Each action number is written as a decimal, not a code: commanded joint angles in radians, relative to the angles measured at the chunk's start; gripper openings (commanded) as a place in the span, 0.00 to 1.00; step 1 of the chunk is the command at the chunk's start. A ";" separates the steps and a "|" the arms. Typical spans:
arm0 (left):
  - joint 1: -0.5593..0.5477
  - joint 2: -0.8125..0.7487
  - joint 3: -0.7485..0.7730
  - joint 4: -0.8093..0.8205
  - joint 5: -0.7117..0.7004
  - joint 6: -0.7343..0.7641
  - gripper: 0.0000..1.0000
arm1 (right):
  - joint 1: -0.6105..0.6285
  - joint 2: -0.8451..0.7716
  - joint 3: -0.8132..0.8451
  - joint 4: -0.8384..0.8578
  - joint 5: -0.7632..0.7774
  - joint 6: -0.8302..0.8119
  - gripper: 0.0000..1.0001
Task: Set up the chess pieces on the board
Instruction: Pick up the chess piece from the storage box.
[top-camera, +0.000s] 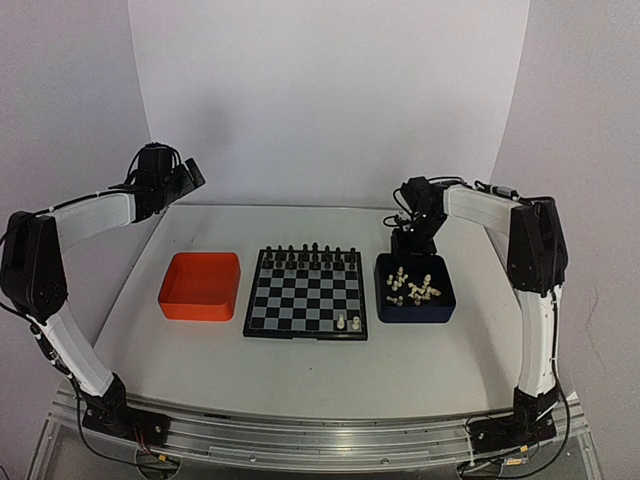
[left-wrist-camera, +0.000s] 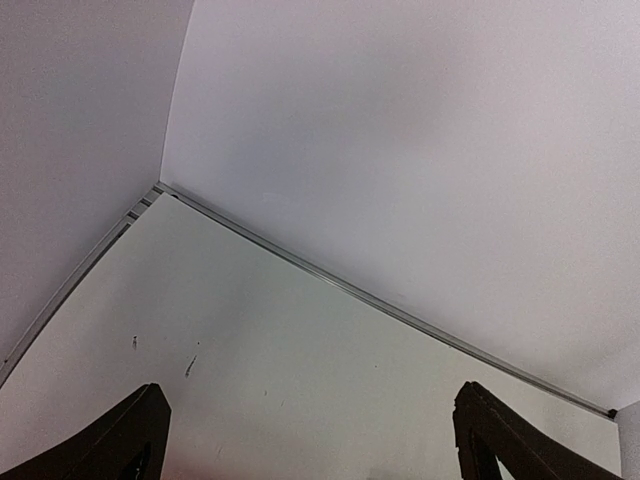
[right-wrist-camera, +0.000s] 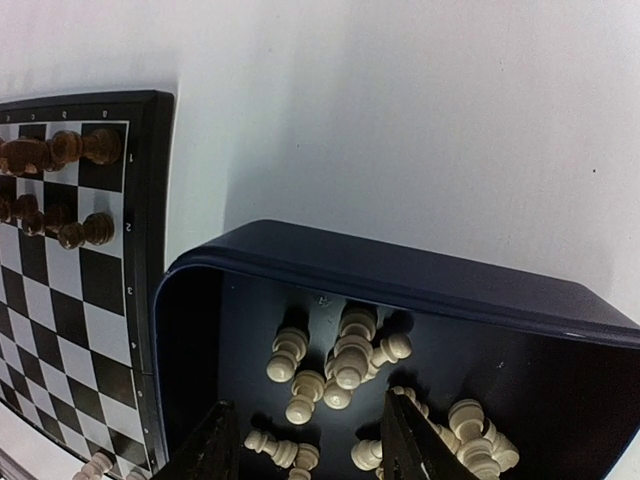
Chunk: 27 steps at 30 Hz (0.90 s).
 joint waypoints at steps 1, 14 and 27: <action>-0.006 -0.016 0.015 0.011 -0.018 0.001 1.00 | 0.015 0.015 0.041 -0.009 0.051 -0.002 0.45; -0.007 -0.028 0.017 0.014 -0.025 0.033 1.00 | 0.023 0.055 0.053 -0.009 0.090 0.026 0.34; -0.007 -0.020 0.041 0.013 -0.028 0.065 1.00 | 0.032 0.093 0.079 -0.010 0.116 0.028 0.20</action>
